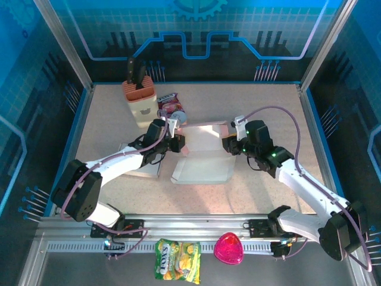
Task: Fold the paper box
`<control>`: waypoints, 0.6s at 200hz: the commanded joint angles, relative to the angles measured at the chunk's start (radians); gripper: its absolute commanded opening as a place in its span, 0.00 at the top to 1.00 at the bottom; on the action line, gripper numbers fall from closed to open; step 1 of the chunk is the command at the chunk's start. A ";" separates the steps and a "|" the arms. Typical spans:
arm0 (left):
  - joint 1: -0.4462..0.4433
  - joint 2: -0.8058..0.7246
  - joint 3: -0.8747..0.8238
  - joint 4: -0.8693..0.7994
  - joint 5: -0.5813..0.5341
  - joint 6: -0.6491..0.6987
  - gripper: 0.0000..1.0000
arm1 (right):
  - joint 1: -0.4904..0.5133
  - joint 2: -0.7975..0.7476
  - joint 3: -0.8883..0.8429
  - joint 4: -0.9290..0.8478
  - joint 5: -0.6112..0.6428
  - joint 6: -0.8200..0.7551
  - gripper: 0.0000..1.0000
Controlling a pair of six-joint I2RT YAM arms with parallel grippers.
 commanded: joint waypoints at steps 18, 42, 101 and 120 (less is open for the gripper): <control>-0.034 -0.005 0.061 -0.026 -0.050 0.017 1.00 | 0.058 0.027 0.060 -0.072 0.201 0.007 0.71; -0.058 0.004 0.088 -0.066 -0.098 0.016 1.00 | 0.074 0.038 0.062 -0.099 0.283 0.031 0.80; -0.112 0.021 0.169 -0.206 -0.244 -0.026 1.00 | 0.097 0.095 0.139 -0.182 0.433 0.096 0.91; -0.137 0.038 0.202 -0.251 -0.293 -0.042 1.00 | 0.103 0.120 0.156 -0.210 0.477 0.134 0.94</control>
